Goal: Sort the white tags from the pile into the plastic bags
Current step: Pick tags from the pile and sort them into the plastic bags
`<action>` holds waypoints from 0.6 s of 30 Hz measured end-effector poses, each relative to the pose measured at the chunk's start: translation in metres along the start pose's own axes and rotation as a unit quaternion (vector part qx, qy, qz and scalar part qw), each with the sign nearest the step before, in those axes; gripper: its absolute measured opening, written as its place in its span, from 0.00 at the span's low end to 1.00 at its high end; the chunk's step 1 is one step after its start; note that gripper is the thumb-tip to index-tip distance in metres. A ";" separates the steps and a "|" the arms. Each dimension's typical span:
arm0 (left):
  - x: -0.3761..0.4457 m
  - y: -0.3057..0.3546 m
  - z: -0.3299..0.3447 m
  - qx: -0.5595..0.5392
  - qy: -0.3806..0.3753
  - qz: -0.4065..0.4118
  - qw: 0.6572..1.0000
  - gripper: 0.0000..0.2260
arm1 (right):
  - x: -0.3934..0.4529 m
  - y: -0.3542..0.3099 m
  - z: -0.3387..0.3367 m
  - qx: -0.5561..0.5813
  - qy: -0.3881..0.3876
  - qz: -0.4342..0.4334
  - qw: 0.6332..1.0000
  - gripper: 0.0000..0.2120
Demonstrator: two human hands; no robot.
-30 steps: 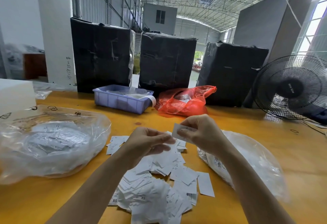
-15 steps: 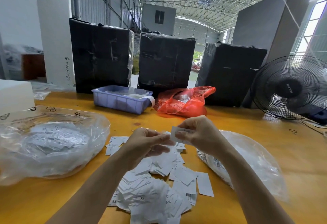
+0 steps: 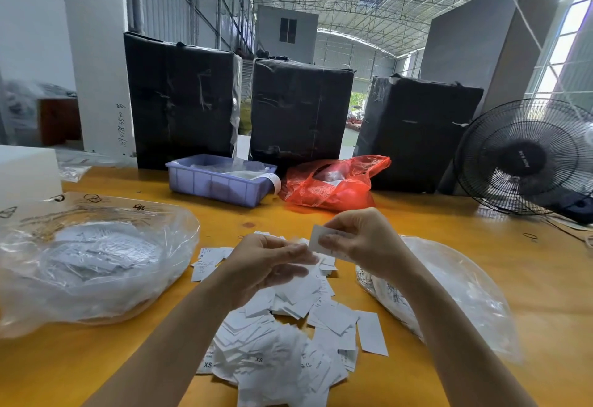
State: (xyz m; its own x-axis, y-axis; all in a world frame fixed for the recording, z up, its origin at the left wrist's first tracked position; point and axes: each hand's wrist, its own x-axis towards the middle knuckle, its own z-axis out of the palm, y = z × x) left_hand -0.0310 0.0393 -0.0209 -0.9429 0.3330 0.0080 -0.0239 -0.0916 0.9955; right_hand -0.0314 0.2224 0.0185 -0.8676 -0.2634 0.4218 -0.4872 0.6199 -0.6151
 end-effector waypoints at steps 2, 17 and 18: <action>0.000 -0.001 -0.001 0.005 -0.003 -0.003 1.000 0.12 | 0.001 -0.001 -0.001 -0.005 0.014 -0.011 1.000 0.07; 0.002 -0.001 0.001 0.009 0.001 -0.003 1.000 0.13 | 0.001 0.001 0.002 -0.001 -0.035 -0.003 0.999 0.08; 0.002 -0.001 0.001 0.013 0.001 -0.002 1.000 0.13 | 0.001 0.001 0.002 0.001 -0.026 -0.005 1.000 0.07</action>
State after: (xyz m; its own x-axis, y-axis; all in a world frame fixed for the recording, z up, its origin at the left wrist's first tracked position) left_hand -0.0323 0.0414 -0.0221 -0.9438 0.3306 0.0035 -0.0190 -0.0650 0.9977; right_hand -0.0328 0.2208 0.0170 -0.8662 -0.3077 0.3936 -0.4967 0.6159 -0.6115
